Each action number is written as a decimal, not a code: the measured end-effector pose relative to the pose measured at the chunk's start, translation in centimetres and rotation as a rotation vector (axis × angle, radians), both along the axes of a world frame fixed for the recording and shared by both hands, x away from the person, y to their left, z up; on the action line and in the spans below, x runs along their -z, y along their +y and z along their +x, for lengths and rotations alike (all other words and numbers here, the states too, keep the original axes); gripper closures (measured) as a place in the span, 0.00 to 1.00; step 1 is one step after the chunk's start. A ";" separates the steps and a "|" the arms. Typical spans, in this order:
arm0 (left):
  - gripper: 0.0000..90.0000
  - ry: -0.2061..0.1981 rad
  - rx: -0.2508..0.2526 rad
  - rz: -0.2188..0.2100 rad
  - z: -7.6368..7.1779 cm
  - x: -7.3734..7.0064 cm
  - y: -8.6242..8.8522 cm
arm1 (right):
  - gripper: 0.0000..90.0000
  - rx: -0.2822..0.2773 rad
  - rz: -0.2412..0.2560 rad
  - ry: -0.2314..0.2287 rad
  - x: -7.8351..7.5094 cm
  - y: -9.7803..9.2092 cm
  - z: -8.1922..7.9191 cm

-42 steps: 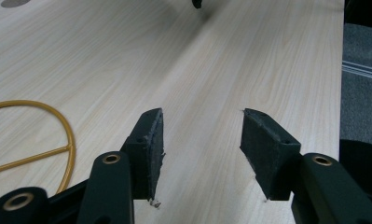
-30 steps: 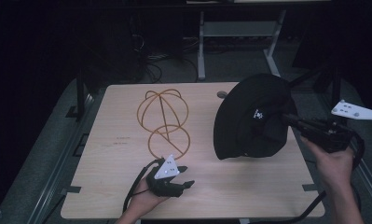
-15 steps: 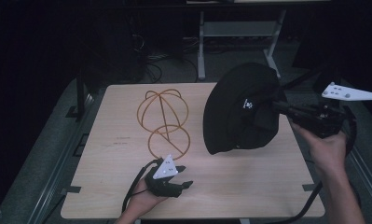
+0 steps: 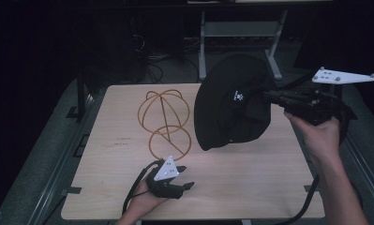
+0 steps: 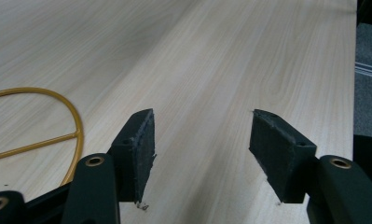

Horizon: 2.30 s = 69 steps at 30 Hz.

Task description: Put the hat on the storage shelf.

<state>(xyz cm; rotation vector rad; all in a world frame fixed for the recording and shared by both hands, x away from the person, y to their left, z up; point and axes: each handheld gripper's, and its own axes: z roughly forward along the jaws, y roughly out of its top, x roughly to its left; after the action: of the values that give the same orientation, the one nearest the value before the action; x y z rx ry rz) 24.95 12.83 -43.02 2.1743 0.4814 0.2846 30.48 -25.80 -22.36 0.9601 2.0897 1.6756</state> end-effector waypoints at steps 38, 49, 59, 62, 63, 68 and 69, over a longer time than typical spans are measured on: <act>0.38 -0.002 0.012 0.016 -0.4 0.3 -0.2 | 0.99 -0.140 0.024 0.008 -2.1 9.0 4.5; 0.38 -0.017 0.023 0.032 -0.4 0.3 -0.2 | 0.99 -0.181 0.015 0.019 -2.5 11.8 5.7; 0.37 -0.015 0.027 0.026 -0.4 0.4 -0.4 | 0.99 -0.202 -0.007 0.030 -2.9 13.8 6.2; 0.37 -0.016 0.023 0.027 -0.5 0.3 -0.5 | 0.99 -0.205 0.001 0.034 -3.0 14.1 6.4; 0.37 -0.018 0.026 0.028 -0.5 0.3 -0.5 | 0.99 -0.203 0.001 0.034 -3.0 14.2 6.4; 0.37 -0.020 0.027 0.026 -0.5 0.3 -0.6 | 0.99 -0.206 -0.005 0.040 -3.2 14.9 6.6; 0.37 -0.020 0.027 0.026 -0.5 0.3 -0.6 | 0.99 -0.205 -0.005 0.040 -3.2 15.0 6.6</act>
<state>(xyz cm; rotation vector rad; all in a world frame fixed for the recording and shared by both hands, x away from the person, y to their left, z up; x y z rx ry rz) 24.45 12.25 -43.33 2.1994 0.4390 0.2988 37.12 -10.82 -19.17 0.8075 2.2845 1.7594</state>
